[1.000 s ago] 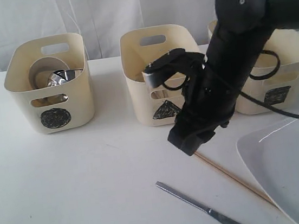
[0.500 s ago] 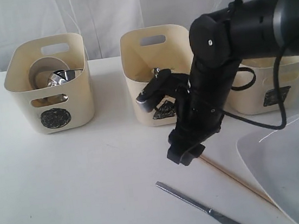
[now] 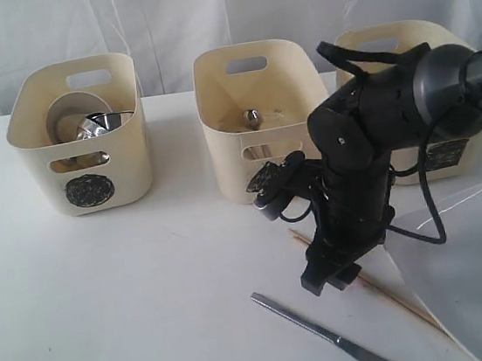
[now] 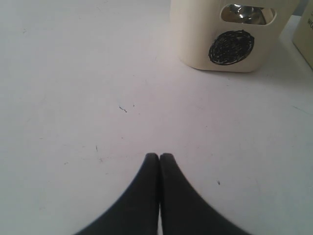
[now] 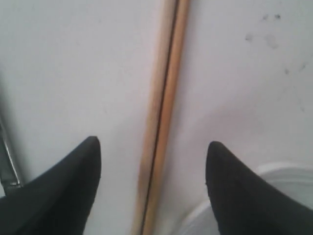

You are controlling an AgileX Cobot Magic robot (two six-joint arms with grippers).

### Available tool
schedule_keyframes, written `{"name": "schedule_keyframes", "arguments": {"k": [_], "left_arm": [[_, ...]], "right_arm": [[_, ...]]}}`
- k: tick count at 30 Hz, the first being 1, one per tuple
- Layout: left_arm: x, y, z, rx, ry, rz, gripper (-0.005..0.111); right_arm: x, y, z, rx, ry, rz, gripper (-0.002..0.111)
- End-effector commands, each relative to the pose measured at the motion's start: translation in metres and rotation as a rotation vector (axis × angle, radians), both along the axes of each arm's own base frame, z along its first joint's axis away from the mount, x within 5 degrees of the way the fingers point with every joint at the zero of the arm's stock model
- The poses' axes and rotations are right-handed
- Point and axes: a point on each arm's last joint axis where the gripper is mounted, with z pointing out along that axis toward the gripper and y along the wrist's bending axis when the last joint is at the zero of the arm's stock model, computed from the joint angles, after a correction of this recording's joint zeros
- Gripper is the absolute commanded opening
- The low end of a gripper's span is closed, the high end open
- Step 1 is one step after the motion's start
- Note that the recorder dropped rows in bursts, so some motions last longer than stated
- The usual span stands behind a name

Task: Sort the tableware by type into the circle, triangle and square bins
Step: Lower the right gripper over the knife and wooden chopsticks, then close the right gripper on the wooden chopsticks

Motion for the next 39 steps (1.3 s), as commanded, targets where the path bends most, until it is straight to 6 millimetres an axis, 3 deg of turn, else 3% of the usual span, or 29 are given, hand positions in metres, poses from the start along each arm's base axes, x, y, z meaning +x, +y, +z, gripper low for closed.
{"name": "schedule_keyframes", "arguments": {"k": [1, 20, 26, 35, 39], "left_arm": [[0.0, -0.001, -0.002, -0.008, -0.002, -0.007, 0.0], [0.0, -0.001, -0.002, -0.008, -0.002, -0.007, 0.0], [0.0, -0.001, -0.002, -0.008, -0.002, -0.007, 0.0], [0.0, -0.001, -0.002, -0.008, -0.002, -0.007, 0.0], [0.0, -0.001, -0.002, -0.008, -0.002, -0.007, 0.0]], "right_arm": [[-0.006, -0.002, -0.012, 0.022, -0.018, 0.008, 0.059], [-0.009, 0.0, -0.042, 0.03, 0.045, -0.011, 0.057], [-0.011, 0.005, -0.042, 0.08, 0.071, 0.021, 0.044], [-0.011, 0.005, -0.044, 0.081, 0.072, 0.02, 0.043], [-0.011, 0.005, -0.044, 0.081, 0.074, 0.013, 0.025]]}}
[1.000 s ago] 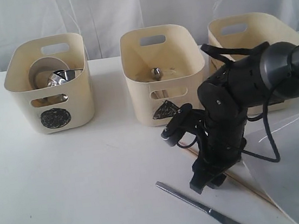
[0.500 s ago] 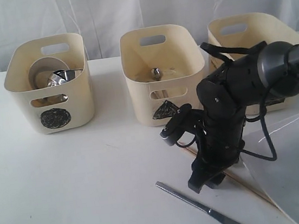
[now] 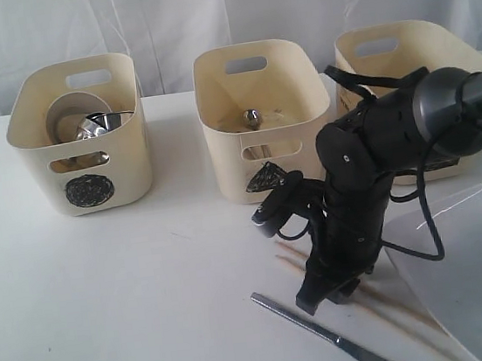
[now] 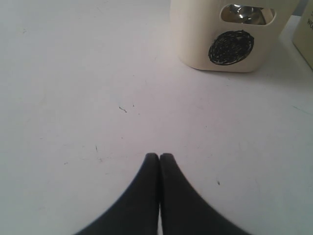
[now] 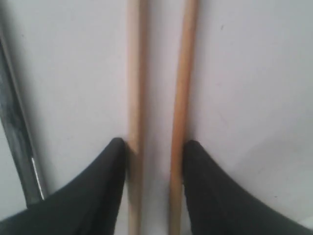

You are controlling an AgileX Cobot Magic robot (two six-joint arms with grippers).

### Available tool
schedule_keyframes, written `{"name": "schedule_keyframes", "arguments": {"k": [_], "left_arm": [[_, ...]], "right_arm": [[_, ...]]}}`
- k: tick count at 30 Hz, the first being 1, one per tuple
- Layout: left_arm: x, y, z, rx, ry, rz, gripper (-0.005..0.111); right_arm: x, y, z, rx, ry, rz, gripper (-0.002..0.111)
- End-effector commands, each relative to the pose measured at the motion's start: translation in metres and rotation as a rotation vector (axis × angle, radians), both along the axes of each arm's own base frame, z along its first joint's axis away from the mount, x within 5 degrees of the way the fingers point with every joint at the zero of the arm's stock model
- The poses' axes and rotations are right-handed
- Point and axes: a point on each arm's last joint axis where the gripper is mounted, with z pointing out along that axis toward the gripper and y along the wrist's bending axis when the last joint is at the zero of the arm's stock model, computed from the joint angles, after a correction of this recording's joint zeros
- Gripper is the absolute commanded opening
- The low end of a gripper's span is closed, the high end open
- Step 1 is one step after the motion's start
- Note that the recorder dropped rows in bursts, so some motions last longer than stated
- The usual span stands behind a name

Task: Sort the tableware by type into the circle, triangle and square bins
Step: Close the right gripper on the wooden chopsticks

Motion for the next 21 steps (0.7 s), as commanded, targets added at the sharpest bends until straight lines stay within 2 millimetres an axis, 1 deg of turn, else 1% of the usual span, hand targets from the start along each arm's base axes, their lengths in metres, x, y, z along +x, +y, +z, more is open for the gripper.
{"name": "schedule_keyframes", "arguments": {"k": [1, 4, 6, 9, 11, 15, 17, 21], "left_arm": [[0.0, -0.001, -0.002, -0.008, -0.002, -0.007, 0.0], [0.0, -0.001, -0.002, -0.008, -0.002, -0.007, 0.0], [0.0, -0.001, -0.002, -0.008, -0.002, -0.007, 0.0], [0.0, -0.001, -0.002, -0.008, -0.002, -0.007, 0.0], [0.0, -0.001, -0.002, -0.008, -0.002, -0.007, 0.0], [0.0, -0.001, -0.002, -0.008, -0.002, -0.007, 0.0], [0.0, -0.001, -0.002, -0.008, -0.002, -0.007, 0.0], [0.0, -0.001, -0.002, -0.008, -0.002, -0.007, 0.0]], "right_arm": [[-0.002, -0.001, -0.016, -0.007, 0.029, -0.016, 0.019], [-0.002, -0.001, -0.016, -0.005, 0.03, -0.041, 0.005], [-0.001, -0.001, -0.016, -0.003, 0.026, -0.048, 0.0], [-0.001, -0.001, -0.015, -0.002, 0.026, -0.058, 0.0], [-0.001, -0.001, -0.012, 0.001, 0.021, -0.058, 0.0], [-0.002, 0.0, 0.009, 0.037, -0.029, -0.068, 0.0], [-0.002, 0.0, 0.023, 0.064, -0.082, -0.068, 0.0], [0.001, 0.001, 0.041, 0.11, -0.175, -0.066, 0.0]]}}
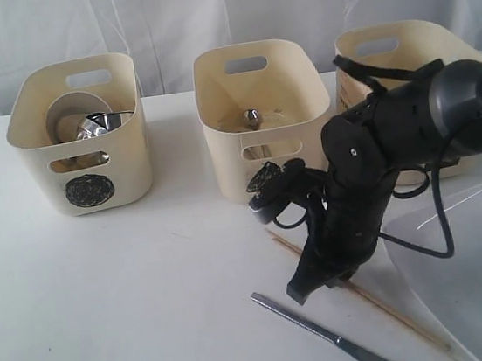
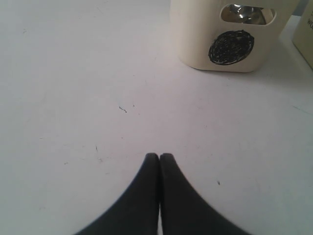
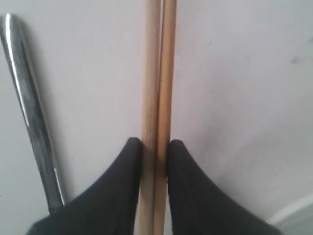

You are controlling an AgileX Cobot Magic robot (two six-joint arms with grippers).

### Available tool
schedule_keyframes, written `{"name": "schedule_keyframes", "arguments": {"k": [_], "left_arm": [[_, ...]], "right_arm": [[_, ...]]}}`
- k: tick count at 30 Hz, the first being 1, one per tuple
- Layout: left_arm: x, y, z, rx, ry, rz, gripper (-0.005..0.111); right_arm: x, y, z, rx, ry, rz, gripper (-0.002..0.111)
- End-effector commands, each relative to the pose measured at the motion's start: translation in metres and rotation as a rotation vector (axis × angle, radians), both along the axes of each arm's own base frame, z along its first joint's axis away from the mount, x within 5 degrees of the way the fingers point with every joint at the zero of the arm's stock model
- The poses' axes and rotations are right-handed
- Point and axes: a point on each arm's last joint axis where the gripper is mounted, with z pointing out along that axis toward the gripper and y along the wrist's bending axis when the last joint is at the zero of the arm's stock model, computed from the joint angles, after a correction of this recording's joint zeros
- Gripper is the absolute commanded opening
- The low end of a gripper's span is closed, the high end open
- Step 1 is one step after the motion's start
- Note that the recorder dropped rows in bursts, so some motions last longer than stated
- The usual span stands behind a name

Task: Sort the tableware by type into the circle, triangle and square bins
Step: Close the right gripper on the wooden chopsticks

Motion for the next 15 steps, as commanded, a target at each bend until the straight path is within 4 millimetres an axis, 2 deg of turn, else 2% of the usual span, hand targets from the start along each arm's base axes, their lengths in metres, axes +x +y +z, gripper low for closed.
{"name": "schedule_keyframes", "arguments": {"k": [1, 6, 12, 15], "left_arm": [[0.0, -0.001, -0.002, -0.008, -0.002, -0.007, 0.0], [0.0, -0.001, -0.002, -0.008, -0.002, -0.007, 0.0], [0.0, -0.001, -0.002, -0.008, -0.002, -0.007, 0.0], [0.0, -0.001, -0.002, -0.008, -0.002, -0.007, 0.0]], "right_arm": [[0.002, 0.0, 0.02, 0.047, -0.101, -0.007, 0.0], [0.0, -0.001, 0.031, 0.062, -0.132, -0.007, 0.0], [-0.005, -0.003, 0.056, 0.095, -0.205, -0.005, 0.0], [-0.005, -0.003, 0.058, 0.097, -0.21, -0.005, 0.0]]}}
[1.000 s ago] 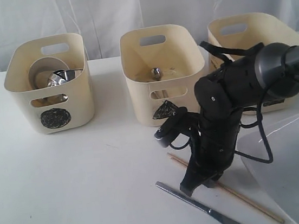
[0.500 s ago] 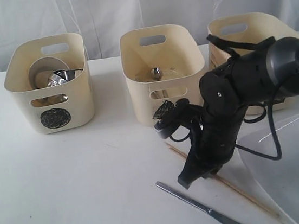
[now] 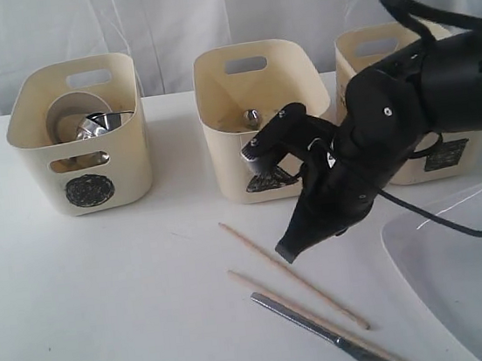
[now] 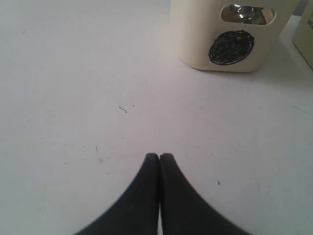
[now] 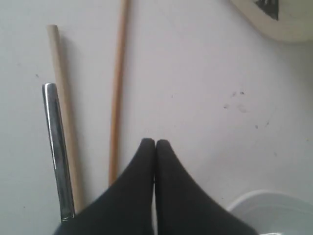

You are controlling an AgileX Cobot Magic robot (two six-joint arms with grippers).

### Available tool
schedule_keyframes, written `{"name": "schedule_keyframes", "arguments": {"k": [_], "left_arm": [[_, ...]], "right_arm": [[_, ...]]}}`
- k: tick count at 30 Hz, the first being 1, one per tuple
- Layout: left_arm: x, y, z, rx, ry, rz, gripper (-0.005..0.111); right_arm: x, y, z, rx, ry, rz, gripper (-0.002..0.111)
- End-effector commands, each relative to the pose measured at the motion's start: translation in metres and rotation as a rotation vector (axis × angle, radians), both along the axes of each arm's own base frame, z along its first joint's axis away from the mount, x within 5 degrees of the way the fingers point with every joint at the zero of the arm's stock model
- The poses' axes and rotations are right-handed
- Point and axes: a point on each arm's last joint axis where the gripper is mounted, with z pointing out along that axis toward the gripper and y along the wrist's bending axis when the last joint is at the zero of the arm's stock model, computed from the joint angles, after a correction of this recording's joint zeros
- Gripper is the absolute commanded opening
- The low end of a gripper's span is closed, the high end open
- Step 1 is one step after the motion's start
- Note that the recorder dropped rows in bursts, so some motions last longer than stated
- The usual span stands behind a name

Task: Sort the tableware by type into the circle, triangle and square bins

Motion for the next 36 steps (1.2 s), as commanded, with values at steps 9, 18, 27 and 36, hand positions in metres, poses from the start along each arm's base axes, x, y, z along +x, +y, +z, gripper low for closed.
{"name": "schedule_keyframes", "arguments": {"k": [9, 18, 27, 36], "left_arm": [[0.0, -0.001, -0.002, -0.008, -0.002, -0.007, 0.0], [0.0, -0.001, -0.001, -0.008, -0.004, -0.006, 0.0], [0.0, -0.001, -0.001, -0.008, -0.004, -0.006, 0.0], [0.0, -0.001, -0.001, -0.008, -0.004, -0.006, 0.0]], "right_arm": [[-0.02, 0.004, -0.002, 0.027, 0.193, 0.089, 0.027], [-0.02, 0.028, -0.065, -0.061, 0.354, 0.158, 0.063], [-0.026, 0.025, -0.113, -0.134, 0.566, 0.053, 0.037], [-0.031, 0.023, -0.134, -0.178, 0.66, 0.04, 0.0]]}}
